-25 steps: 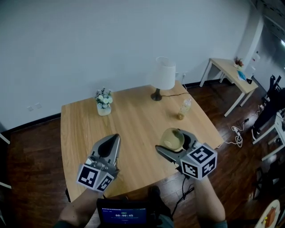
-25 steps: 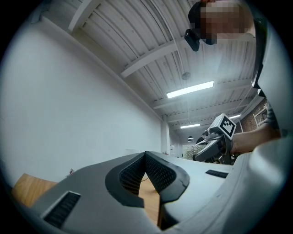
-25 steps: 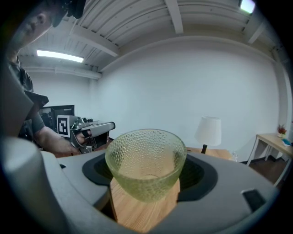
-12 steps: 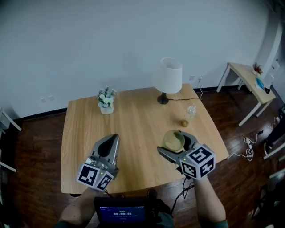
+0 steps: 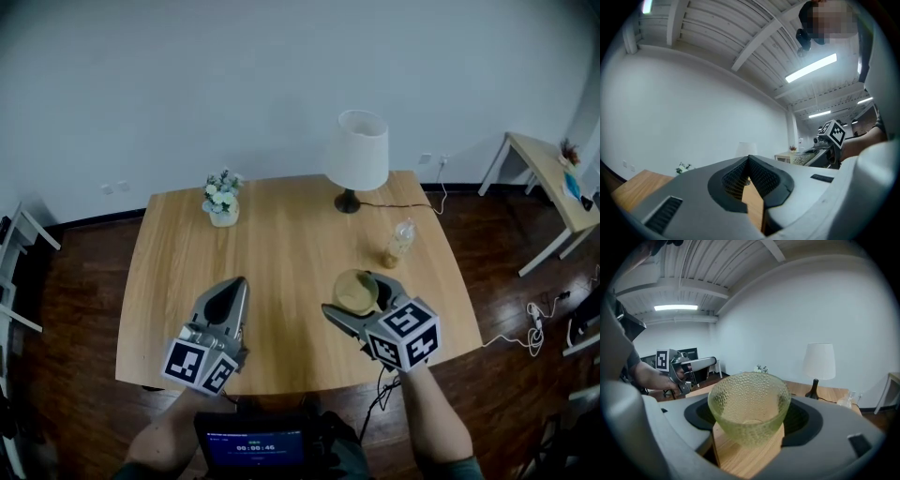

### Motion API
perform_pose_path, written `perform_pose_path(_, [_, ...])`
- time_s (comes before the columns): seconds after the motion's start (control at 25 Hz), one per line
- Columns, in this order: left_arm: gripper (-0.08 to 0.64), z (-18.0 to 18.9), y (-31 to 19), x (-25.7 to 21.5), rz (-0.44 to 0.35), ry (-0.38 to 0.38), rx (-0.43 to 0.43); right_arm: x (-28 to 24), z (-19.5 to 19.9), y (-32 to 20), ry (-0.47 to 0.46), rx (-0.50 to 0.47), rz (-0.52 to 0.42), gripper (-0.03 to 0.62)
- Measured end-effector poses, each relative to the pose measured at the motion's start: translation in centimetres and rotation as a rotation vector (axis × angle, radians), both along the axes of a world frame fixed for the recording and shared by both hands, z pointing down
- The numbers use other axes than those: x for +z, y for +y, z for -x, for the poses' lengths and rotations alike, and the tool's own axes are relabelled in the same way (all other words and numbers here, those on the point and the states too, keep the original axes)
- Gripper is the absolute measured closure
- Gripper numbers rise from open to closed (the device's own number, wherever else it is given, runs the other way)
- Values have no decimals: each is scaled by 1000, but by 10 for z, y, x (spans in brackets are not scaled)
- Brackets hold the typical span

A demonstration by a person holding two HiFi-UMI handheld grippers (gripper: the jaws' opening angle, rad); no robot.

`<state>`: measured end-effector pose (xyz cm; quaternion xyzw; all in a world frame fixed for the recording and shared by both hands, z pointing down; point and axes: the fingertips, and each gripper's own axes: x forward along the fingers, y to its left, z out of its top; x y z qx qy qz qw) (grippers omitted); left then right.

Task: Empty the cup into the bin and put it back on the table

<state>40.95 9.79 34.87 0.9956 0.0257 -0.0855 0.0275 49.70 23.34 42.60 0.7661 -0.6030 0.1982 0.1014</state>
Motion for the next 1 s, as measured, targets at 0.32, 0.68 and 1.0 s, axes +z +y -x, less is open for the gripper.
perform_pose_path(0.32, [569, -16, 0, 10, 13, -33, -17, 1, -18, -6, 4, -7, -14, 195])
perform_pose_path(0.68, [569, -40, -18, 26, 49, -61, -1, 22, -37, -22, -9, 27, 22, 195])
perform_pose_path(1.0, [569, -60, -32, 67, 78, -135, 13, 60, -51, -36, -45, 55, 44, 193])
